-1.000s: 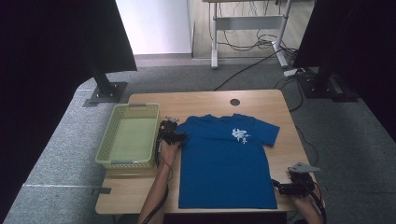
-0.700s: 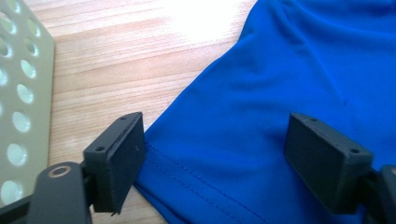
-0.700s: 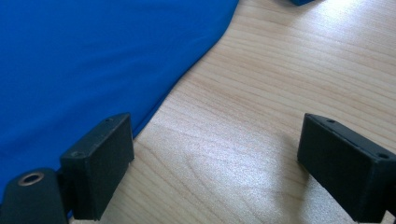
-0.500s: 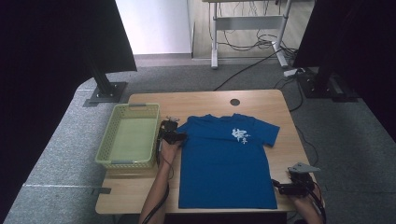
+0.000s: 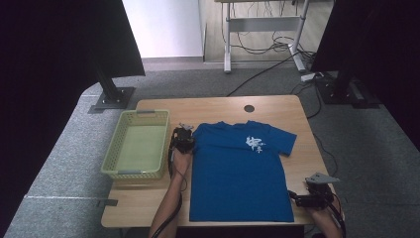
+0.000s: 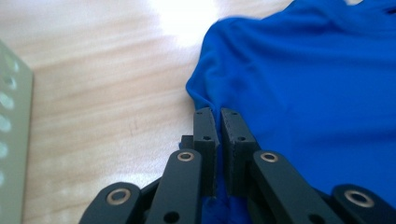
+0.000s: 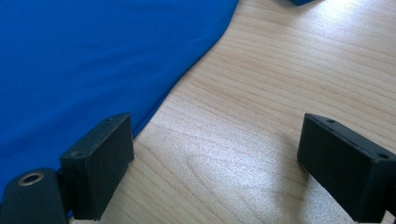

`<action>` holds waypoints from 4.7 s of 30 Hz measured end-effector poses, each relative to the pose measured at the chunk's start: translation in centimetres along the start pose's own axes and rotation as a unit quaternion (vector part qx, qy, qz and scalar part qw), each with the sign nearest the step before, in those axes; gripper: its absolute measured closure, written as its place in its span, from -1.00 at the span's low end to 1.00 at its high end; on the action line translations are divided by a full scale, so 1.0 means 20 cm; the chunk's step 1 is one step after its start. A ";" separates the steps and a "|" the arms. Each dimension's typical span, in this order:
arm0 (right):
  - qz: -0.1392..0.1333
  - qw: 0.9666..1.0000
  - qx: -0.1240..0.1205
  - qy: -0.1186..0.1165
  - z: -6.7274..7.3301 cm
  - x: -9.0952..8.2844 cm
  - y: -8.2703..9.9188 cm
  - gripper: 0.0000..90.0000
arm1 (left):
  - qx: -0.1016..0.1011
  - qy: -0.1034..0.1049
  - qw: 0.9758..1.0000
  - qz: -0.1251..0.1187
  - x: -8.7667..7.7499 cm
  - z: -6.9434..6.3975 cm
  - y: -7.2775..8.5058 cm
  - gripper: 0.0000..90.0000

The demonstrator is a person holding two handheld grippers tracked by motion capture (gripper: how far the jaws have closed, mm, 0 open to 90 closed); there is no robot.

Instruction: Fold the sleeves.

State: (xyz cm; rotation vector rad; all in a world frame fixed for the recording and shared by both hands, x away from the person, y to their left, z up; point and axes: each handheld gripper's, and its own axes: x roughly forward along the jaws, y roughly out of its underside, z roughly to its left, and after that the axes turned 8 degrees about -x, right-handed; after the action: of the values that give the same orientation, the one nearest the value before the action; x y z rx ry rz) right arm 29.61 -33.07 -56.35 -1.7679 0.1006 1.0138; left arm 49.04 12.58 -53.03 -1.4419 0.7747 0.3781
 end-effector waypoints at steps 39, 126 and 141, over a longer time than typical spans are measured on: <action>0.000 1.000 0.001 -0.001 0.00 0.00 0.00 -0.77 | 0.036 0.092 0.995 -0.031 -0.04 -0.27 -0.04 0.34; 0.000 1.000 0.000 -0.001 0.00 0.00 0.00 -0.77 | 0.034 0.084 0.996 -0.014 -0.17 -0.10 0.18 -0.23; 0.000 1.000 0.001 -0.001 0.00 0.00 0.00 -0.77 | -0.031 0.018 0.999 -0.011 -0.13 0.04 0.24 -0.19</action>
State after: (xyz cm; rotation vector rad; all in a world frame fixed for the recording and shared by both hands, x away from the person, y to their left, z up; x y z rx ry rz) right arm 29.54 -33.01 -56.35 -1.7659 0.0998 1.0155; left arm 44.28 14.45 -54.81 -1.5181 0.7814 0.3643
